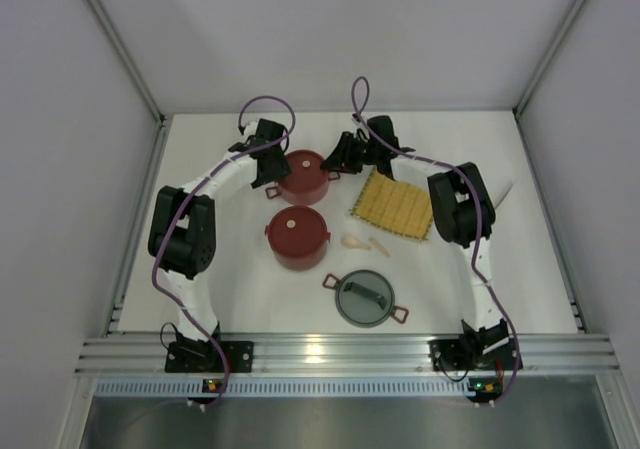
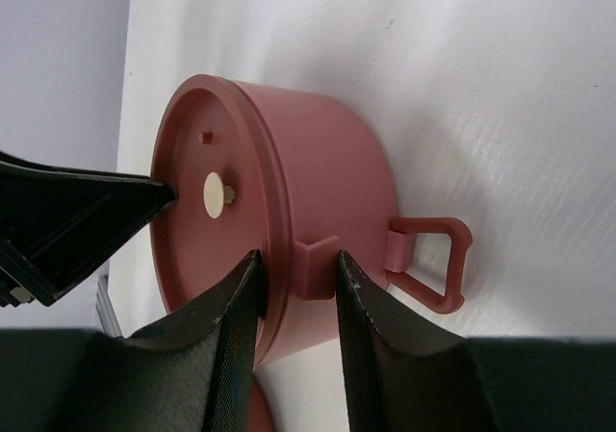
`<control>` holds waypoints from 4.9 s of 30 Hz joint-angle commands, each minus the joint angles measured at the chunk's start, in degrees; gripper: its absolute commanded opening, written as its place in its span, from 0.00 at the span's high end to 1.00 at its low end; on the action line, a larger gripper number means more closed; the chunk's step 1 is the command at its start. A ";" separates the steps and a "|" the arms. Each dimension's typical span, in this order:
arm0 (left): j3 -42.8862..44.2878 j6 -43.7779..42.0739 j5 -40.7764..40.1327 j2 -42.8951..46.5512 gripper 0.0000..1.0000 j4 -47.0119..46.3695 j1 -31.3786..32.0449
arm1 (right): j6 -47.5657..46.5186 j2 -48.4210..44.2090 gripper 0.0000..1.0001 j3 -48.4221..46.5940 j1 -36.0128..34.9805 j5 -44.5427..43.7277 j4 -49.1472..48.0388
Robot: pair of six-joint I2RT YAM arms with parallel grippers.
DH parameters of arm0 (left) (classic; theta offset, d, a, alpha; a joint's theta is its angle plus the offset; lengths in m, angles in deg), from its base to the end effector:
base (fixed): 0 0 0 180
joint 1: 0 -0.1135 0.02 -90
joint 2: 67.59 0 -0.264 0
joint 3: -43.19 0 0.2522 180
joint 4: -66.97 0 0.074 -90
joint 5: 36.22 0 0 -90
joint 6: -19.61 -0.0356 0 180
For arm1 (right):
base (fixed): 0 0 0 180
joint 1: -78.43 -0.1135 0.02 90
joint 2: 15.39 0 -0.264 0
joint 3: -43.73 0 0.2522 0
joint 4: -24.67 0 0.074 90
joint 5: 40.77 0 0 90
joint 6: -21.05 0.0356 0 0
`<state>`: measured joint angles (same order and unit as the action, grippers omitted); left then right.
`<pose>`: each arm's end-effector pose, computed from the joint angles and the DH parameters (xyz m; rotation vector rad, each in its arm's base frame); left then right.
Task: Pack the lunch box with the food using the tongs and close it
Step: Pick up the packing box from the center of the board.
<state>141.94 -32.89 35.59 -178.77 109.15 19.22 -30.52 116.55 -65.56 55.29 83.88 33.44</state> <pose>0.4041 -0.1291 0.2175 -0.5135 2.4026 -0.0262 0.4678 0.2219 0.1589 -0.0907 2.2780 1.2466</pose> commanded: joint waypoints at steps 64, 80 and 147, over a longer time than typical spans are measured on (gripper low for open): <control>-13.01 3.02 14.68 -1.06 0.40 -12.69 -2.26 | 1.56 -3.00 1.00 3.33 2.04 2.35 -1.42; -14.59 1.09 16.00 -2.03 0.39 -12.34 -2.35 | -0.03 -3.53 1.00 3.33 2.66 1.73 1.22; -22.24 9.00 33.23 0.87 1.00 -30.80 -6.92 | 0.85 -6.60 1.00 6.23 4.59 3.49 -1.68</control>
<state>119.47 -20.78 71.22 -174.92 73.88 11.83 -28.70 113.56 -59.94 59.25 86.24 31.47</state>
